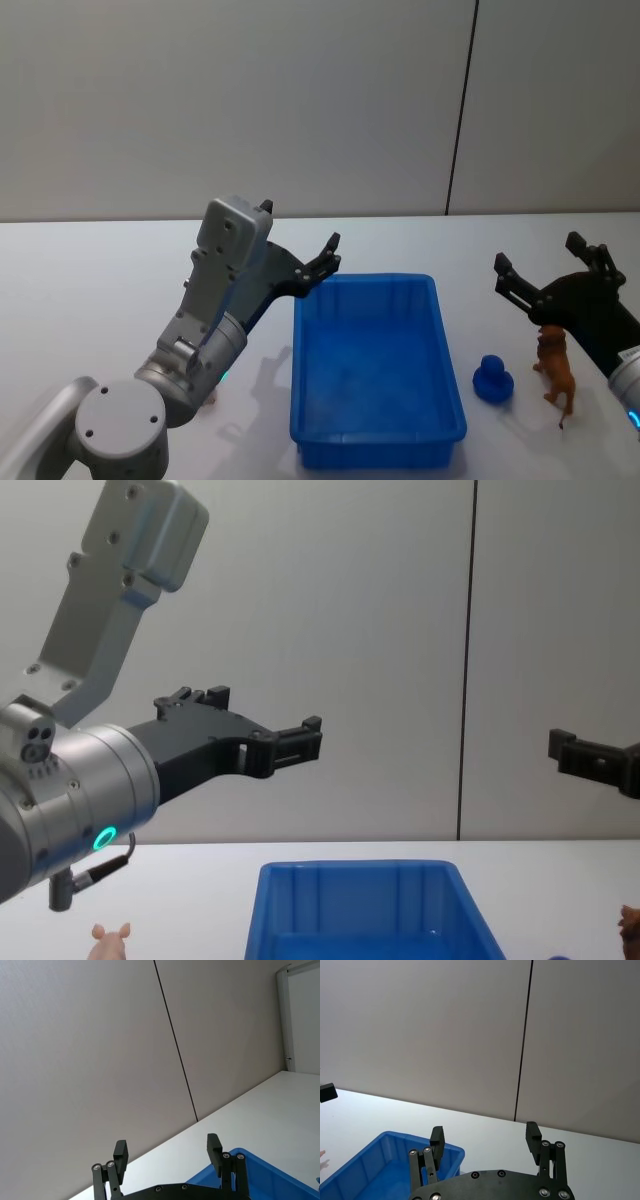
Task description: Pick up the two dolls from the table and place them into the box.
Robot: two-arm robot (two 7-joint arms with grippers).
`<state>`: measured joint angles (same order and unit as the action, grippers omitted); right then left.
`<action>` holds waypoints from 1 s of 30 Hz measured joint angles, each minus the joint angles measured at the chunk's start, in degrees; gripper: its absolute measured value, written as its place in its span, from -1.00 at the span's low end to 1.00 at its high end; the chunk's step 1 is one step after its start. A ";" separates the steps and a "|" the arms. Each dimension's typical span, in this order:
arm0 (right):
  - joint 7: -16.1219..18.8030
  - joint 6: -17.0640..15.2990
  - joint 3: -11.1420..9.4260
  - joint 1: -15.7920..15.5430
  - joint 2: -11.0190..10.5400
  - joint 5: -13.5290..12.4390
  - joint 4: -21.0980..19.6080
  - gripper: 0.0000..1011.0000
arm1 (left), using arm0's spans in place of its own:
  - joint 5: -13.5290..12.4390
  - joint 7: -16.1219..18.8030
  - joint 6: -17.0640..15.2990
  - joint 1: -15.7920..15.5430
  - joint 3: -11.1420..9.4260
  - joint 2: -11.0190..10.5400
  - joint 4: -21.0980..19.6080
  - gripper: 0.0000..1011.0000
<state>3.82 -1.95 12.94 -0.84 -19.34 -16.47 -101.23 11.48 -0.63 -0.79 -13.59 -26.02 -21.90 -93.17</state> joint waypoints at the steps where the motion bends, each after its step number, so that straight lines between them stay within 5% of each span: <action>1: 0.00 0.00 0.00 0.00 0.00 0.00 0.00 0.98 | 0.00 0.00 0.00 0.00 0.00 0.00 0.00 0.98; 11: -0.59 0.52 -0.63 -1.40 -1.02 -0.70 -1.03 0.98 | 0.00 0.00 0.00 0.00 0.00 0.00 0.00 0.98; 30: -9.53 -0.22 -4.87 -13.28 -7.54 -5.39 -7.06 0.98 | 0.00 0.00 0.00 0.00 0.00 0.00 0.00 0.98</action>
<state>-5.71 -2.17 8.07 -14.12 -26.87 -21.85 -108.28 11.48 -0.63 -0.79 -13.59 -26.02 -21.89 -93.18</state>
